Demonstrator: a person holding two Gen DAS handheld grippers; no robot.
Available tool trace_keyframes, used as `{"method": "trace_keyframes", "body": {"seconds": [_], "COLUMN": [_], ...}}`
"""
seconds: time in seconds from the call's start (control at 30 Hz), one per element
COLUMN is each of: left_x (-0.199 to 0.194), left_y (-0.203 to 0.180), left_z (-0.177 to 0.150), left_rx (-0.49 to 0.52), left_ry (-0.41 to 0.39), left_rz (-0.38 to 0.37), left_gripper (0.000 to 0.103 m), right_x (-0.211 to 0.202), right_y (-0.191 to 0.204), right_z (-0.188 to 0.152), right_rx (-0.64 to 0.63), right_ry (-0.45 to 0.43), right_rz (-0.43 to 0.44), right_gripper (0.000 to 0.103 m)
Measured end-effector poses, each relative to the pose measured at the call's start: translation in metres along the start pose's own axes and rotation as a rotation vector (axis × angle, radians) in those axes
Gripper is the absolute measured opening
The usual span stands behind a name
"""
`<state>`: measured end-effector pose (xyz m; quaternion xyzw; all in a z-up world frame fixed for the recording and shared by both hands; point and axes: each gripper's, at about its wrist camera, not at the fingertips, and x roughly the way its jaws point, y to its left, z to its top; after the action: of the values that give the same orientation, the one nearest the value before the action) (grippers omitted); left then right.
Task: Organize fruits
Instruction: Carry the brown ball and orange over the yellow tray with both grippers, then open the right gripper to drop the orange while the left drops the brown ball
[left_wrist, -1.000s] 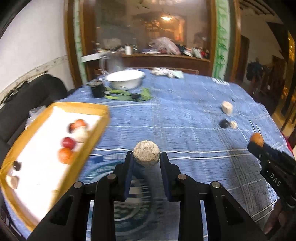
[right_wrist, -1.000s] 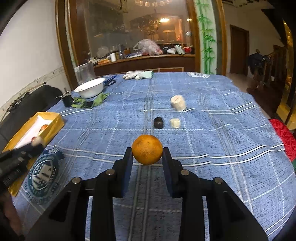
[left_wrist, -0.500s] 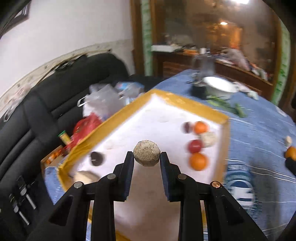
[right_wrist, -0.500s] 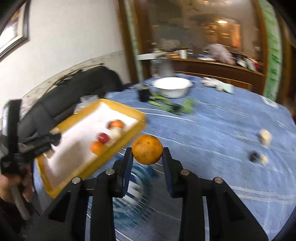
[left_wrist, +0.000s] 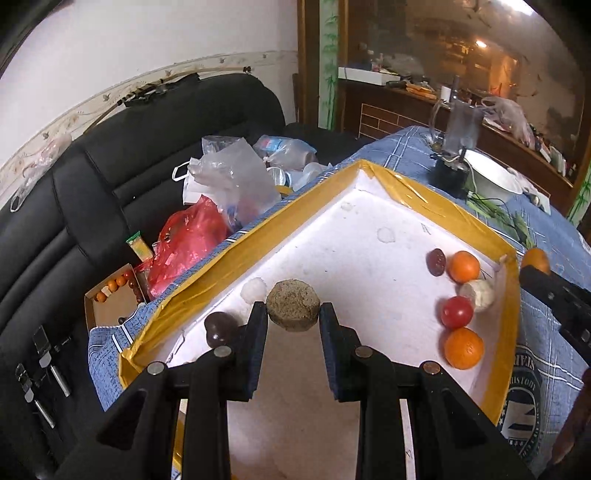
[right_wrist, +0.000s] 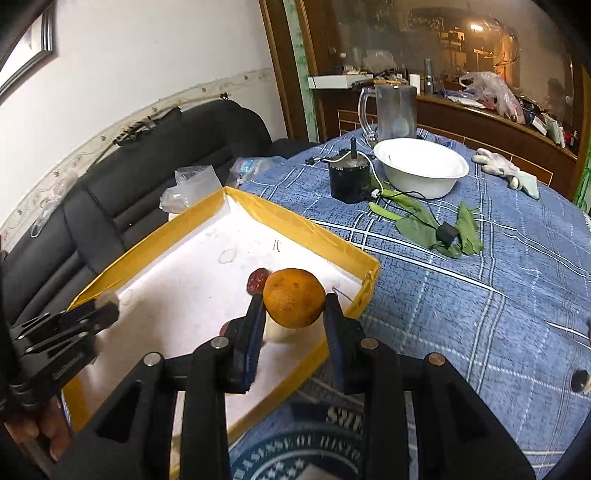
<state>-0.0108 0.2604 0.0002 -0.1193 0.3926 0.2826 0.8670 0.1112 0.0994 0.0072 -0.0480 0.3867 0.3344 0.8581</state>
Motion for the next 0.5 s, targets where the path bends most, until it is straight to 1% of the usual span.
{"method": "trace_keyframes", "body": {"seconds": [0.17,0.5], "left_x": [0.005,0.010], "left_y": [0.007,0.011], "left_z": [0.004,0.007], "left_rx": [-0.015,-0.032], "left_ry": [0.009,0.018], "left_rz": [0.007,0.011], "left_gripper": [0.028,0.028], "right_x": [0.015,0.028], "right_y": [-0.001,0.001], "right_z": [0.007,0.011], "right_rx": [0.004,-0.018], "right_ry": [0.027,0.058], "right_rz": [-0.015,-0.031], "right_gripper": [0.034,0.034]}}
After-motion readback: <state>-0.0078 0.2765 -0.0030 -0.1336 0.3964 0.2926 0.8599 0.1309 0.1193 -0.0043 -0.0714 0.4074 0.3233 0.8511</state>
